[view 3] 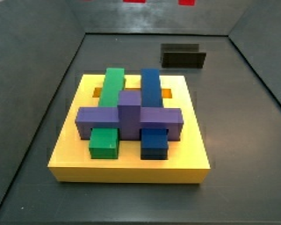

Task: Pick up the red object. Move up. Move to above the board. Insert the red object.
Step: Move to above the board, then insert the red object.

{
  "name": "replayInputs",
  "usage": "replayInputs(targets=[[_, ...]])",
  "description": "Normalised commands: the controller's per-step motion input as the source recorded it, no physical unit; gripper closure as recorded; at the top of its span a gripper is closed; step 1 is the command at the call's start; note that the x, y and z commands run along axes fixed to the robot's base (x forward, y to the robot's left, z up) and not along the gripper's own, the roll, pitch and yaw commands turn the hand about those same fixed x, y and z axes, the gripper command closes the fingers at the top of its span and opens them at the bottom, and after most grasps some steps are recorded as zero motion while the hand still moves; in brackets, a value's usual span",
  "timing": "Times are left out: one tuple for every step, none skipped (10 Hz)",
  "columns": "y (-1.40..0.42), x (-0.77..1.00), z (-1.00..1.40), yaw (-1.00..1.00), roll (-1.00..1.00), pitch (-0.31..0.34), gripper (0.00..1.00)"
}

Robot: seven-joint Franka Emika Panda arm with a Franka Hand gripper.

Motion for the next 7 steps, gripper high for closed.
replayInputs(targets=[[-0.03, 0.07, 0.03, 0.28, 0.04, 0.17, 1.0], [0.0, 0.0, -0.05, 0.0, 0.0, 0.0, 1.0], [0.0, 0.0, -0.27, 0.0, 0.0, -0.026, 1.0], [0.0, 0.12, -0.66, 0.0, 0.0, -0.077, 1.0], [0.0, 0.08, -0.91, 0.0, 0.0, -0.124, 1.0], [0.0, 0.02, -0.92, 0.0, 0.0, -0.154, 1.0], [0.05, 0.02, -0.9, 0.01, -0.03, -0.171, 1.0]])
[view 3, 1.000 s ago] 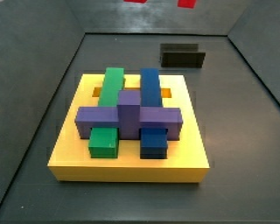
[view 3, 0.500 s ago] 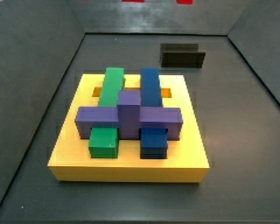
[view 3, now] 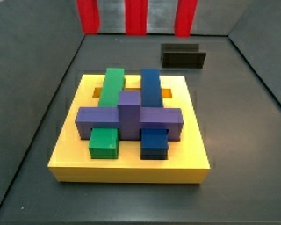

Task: Pick up the red object. Move up. Move to above the board. Insert the red object.
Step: Insert the red object.

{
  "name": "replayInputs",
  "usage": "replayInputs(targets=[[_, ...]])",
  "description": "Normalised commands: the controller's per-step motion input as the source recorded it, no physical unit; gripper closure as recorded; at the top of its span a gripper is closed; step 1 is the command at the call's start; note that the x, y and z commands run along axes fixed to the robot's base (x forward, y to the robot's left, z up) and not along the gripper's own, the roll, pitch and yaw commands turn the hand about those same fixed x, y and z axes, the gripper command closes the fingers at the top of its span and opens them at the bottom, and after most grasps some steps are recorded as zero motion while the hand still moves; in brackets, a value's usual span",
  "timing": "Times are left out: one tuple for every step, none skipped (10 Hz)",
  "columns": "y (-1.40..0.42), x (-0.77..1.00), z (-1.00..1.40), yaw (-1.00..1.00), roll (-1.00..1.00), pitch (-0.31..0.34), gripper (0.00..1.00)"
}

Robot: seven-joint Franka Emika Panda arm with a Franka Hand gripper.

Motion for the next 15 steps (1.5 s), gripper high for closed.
replayInputs(targets=[[0.11, 0.0, -0.82, 0.05, -0.04, -0.21, 1.0], [0.07, -0.3, -0.82, 0.11, 0.14, -0.211, 1.0], [0.04, -0.26, -0.75, 0.19, 0.25, -0.163, 1.0], [0.0, -0.07, -0.67, 0.24, 0.21, -0.137, 1.0], [-0.04, -0.03, -0.52, 0.2, 0.15, -0.074, 1.0], [-0.09, 0.0, -0.39, 0.1, 0.02, -0.061, 1.0], [0.0, 0.35, -0.16, 0.03, 0.01, 0.01, 1.0], [0.0, 0.26, -0.15, 0.0, 0.0, 0.0, 1.0], [0.0, 0.19, -0.11, 0.0, -0.01, 0.003, 1.0], [0.06, 0.17, -0.03, 0.0, -0.06, 0.0, 1.0], [0.04, 0.08, -0.06, 0.0, -0.06, 0.0, 1.0], [0.03, 0.0, -0.09, 0.0, -0.05, 0.0, 1.0], [0.05, 0.0, -0.12, 0.0, -0.07, 0.0, 1.0], [0.08, 0.0, -0.17, 0.0, -0.08, -0.019, 1.0], [0.05, 0.0, -0.21, 0.0, -0.08, -0.047, 1.0]])
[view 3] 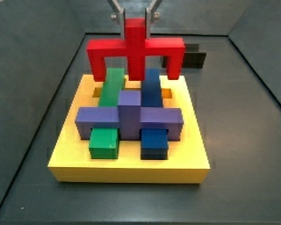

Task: Pick up the red object. Move up. Move to above the board. Insert the red object.
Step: Insert the red object.

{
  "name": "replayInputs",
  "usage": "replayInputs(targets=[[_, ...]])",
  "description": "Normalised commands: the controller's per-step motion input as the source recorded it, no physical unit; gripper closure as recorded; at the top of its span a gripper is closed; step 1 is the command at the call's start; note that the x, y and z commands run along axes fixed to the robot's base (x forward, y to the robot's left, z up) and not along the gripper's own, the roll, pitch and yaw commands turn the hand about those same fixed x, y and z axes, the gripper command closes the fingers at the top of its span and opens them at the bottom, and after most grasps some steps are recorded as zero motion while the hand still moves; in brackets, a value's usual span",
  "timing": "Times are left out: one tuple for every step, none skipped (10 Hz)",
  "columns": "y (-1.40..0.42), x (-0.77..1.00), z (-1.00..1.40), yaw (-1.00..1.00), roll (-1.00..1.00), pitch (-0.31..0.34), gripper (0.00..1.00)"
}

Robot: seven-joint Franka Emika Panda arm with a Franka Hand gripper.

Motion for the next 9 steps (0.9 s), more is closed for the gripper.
replayInputs(targets=[[0.05, 0.0, -0.19, 0.0, -0.07, -0.036, 1.0], [0.05, 0.0, -0.2, 0.0, -0.06, -0.04, 1.0], [0.05, 0.0, -0.1, 0.0, -0.07, -0.014, 1.0], [0.02, 0.0, 0.0, 0.0, -0.08, 0.0, 1.0], [0.0, 0.0, 0.0, 0.0, -0.07, 0.0, 1.0], [0.0, 0.0, 0.09, 0.0, -0.07, 0.0, 1.0], [0.0, 0.0, 0.08, 0.0, -0.05, 0.0, 1.0], [0.0, -0.01, 0.05, 0.0, -0.02, 0.0, 1.0], [0.0, 0.0, 0.01, 0.0, -0.03, 0.0, 1.0]])
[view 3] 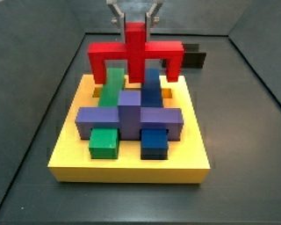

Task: Pick up the red object. Move up. Move to above the board. Insert the red object.
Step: Insert the red object.

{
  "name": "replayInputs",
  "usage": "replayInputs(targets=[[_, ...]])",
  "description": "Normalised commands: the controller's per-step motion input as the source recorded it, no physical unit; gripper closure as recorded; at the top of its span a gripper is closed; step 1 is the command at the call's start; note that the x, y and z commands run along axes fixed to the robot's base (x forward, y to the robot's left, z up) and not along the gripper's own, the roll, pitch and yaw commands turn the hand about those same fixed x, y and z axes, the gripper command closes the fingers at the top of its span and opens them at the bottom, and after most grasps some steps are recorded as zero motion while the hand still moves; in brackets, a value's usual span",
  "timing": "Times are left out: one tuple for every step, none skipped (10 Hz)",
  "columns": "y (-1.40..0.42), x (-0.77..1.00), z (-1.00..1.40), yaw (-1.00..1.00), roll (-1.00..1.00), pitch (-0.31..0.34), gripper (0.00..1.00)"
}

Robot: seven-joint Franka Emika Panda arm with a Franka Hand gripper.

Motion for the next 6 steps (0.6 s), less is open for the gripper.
replayInputs(targets=[[0.0, -0.01, -0.01, 0.0, -0.02, -0.009, 1.0], [0.0, -0.04, 0.0, 0.0, -0.01, -0.003, 1.0], [0.0, -0.09, 0.0, 0.0, -0.04, 0.0, 1.0], [0.0, -0.09, 0.0, 0.0, -0.03, -0.01, 1.0], [0.0, -0.12, -0.03, 0.0, -0.02, -0.034, 1.0], [0.0, -0.1, -0.03, 0.0, -0.03, -0.037, 1.0]])
